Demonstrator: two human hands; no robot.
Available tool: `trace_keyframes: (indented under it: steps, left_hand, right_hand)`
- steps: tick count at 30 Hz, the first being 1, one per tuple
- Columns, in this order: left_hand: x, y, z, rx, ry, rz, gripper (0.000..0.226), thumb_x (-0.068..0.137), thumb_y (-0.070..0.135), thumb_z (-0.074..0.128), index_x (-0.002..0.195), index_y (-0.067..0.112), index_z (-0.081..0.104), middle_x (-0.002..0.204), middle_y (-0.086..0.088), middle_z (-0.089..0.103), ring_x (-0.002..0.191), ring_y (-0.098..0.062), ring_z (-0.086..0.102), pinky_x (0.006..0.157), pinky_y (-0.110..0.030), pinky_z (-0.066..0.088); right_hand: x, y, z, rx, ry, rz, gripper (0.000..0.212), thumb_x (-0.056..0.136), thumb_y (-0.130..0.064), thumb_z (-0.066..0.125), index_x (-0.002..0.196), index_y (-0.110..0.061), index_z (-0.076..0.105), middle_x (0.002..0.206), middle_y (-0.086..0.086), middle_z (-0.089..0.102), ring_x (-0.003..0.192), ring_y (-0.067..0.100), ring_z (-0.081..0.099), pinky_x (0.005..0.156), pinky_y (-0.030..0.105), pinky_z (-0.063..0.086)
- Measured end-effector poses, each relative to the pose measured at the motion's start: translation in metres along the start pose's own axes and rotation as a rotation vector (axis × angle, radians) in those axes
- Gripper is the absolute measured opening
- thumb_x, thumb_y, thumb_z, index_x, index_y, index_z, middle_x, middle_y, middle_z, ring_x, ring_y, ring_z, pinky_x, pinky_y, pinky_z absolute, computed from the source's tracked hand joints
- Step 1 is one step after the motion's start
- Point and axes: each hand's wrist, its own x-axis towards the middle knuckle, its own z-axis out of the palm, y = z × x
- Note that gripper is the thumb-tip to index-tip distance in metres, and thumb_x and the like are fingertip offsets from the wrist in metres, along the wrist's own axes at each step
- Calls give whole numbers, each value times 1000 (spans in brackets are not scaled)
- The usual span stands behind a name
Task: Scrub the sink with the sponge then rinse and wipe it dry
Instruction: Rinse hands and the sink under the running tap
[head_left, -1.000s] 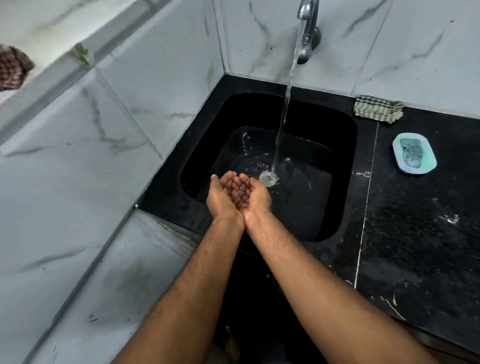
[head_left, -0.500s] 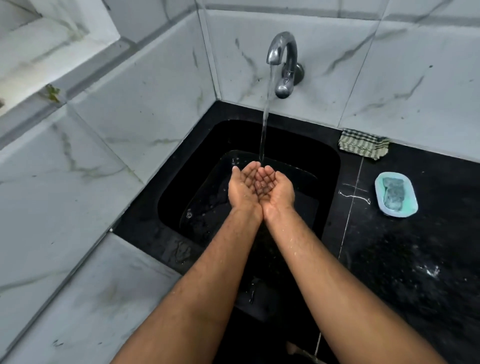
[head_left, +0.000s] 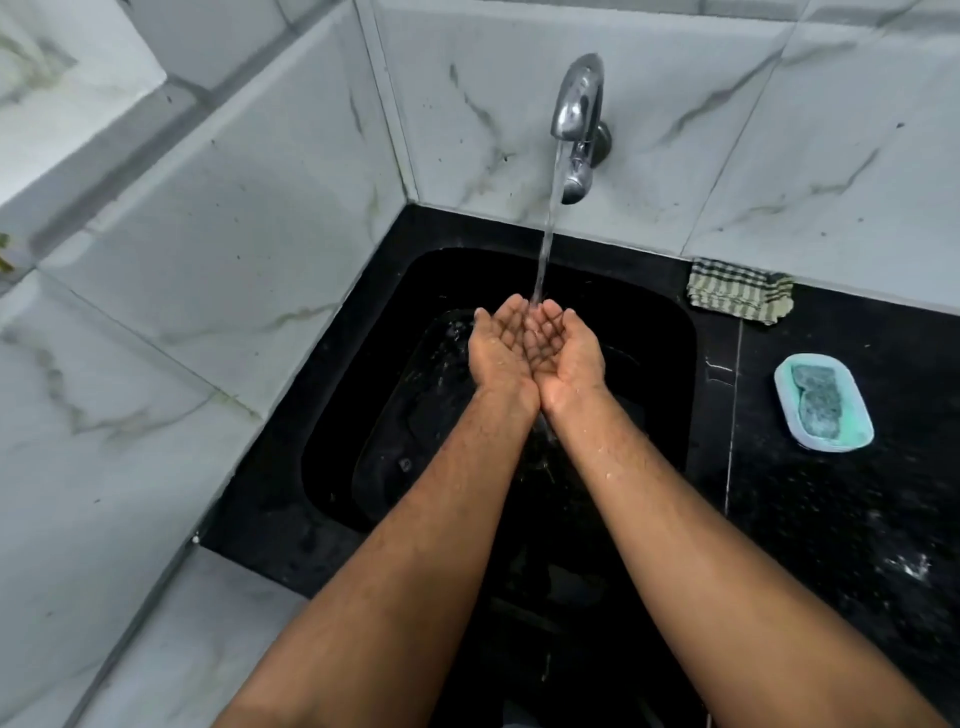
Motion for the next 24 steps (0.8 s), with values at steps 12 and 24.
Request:
trace_keyframes:
  steps: [12, 24]
  left_hand:
    - [34, 14, 34, -89, -49, -58, 44, 103, 33, 50, 80, 0, 68, 80, -17, 69, 71, -27, 68, 91, -46, 56]
    - [0, 0, 6, -205, 29, 91, 38, 103, 31, 50, 93, 0, 71, 87, -11, 73, 70, -20, 71, 80, -35, 59]
  right_hand:
    - [32, -4, 32, 314, -217, 145, 21, 96, -10, 43, 90, 2, 59, 86, 18, 62, 75, 28, 63, 73, 41, 58]
    - [14, -2, 14, 131, -223, 299, 24, 97, -6, 41, 79, -5, 57, 85, 11, 61, 81, 24, 64, 64, 44, 60]
